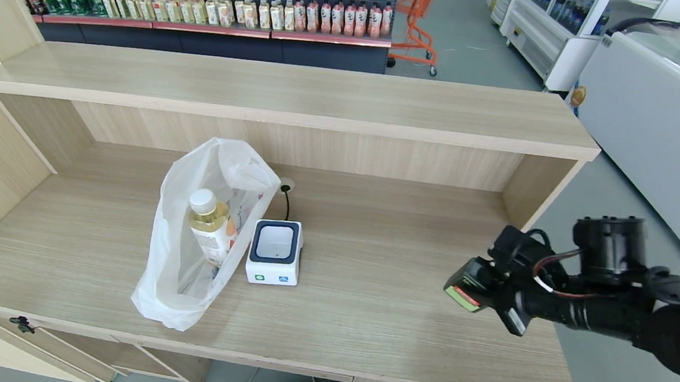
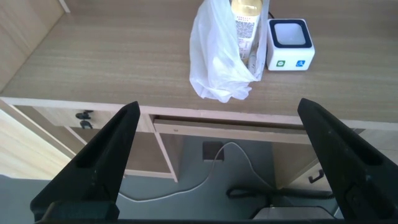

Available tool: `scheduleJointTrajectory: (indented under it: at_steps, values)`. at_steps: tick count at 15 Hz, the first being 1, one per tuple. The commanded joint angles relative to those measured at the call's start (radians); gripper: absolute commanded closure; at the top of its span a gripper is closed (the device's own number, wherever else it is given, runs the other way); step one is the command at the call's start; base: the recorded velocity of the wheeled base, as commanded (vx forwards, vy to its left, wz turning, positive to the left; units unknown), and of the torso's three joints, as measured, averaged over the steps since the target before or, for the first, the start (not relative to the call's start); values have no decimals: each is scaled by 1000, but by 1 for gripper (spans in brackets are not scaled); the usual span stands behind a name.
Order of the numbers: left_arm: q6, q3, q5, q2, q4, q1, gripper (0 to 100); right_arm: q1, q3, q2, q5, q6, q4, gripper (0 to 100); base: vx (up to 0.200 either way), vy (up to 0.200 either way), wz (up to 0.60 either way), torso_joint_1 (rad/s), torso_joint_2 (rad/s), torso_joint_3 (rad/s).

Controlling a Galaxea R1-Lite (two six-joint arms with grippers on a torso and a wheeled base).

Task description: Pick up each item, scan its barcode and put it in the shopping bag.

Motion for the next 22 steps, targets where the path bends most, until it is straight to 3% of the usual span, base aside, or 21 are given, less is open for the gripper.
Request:
scheduleJointTrajectory:
  at_steps: [1,3,5,6,7,9,11,15,20,22]
  values:
    - [0,0,0,0,0,1,0,-191,198,-191,62,-215,-130,100,0,0,0,0,0,0]
    - [0,0,0,0,0,-1,0,-211,196,-213,243,-399,-107,100,0,0,0,0,0,0]
    - [0,0,0,0,0,1,0,-206,190,-239,358,-764,-50,100,0,0,0,0,0,0]
    - [0,0,0,0,0,1,0,-191,179,-251,434,-1048,-40,100,0,0,0,0,0,0]
    - [0,0,0,0,0,1,0,-148,175,-262,529,-1287,-40,100,0,0,0,0,0,0]
    - [0,0,0,0,0,1,0,-15,181,-268,613,-1491,-1,100,0,0,0,0,0,0]
    - [0,0,0,0,0,1,0,88,169,-280,622,-1620,80,100,0,0,0,0,0,0]
    - [0,0,0,0,0,1,0,307,215,-326,628,-1784,97,100,0,0,0,0,0,0]
    - [0,0,0,0,0,1,0,341,259,-374,655,-1905,104,100,0,0,0,0,0,0]
    - [0,0,0,0,0,-1,0,333,261,-391,688,-1968,178,100,0,0,0,0,0,0]
